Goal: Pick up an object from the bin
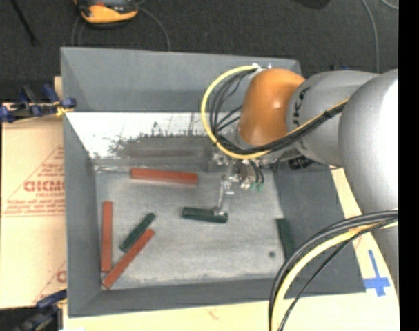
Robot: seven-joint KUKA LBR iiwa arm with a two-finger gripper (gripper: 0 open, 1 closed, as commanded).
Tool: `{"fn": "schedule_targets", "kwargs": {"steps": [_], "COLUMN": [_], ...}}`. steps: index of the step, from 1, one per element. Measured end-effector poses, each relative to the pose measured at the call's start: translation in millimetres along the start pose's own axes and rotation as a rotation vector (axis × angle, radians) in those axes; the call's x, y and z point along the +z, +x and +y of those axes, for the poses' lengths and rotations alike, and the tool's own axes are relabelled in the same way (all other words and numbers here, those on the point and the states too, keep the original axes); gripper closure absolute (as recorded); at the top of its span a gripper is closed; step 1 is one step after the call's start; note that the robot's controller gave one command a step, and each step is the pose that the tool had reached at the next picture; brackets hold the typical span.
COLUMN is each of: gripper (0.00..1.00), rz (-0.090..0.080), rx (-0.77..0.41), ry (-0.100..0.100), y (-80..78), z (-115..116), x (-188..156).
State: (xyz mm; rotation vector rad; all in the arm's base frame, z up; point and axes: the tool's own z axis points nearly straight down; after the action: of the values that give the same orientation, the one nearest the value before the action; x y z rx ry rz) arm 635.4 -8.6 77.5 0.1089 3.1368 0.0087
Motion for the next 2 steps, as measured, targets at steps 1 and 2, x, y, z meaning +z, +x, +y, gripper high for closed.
{"fn": "schedule_targets", "kwargs": {"steps": [1, 2], "gripper": [0.00, 0.00], "rz": [-0.002, 0.006], "rx": [-0.038, -0.142], "ry": [0.007, 0.006], "y": [57.5, 78.1], "z": [3, 13], "x": [-3, 1]}}
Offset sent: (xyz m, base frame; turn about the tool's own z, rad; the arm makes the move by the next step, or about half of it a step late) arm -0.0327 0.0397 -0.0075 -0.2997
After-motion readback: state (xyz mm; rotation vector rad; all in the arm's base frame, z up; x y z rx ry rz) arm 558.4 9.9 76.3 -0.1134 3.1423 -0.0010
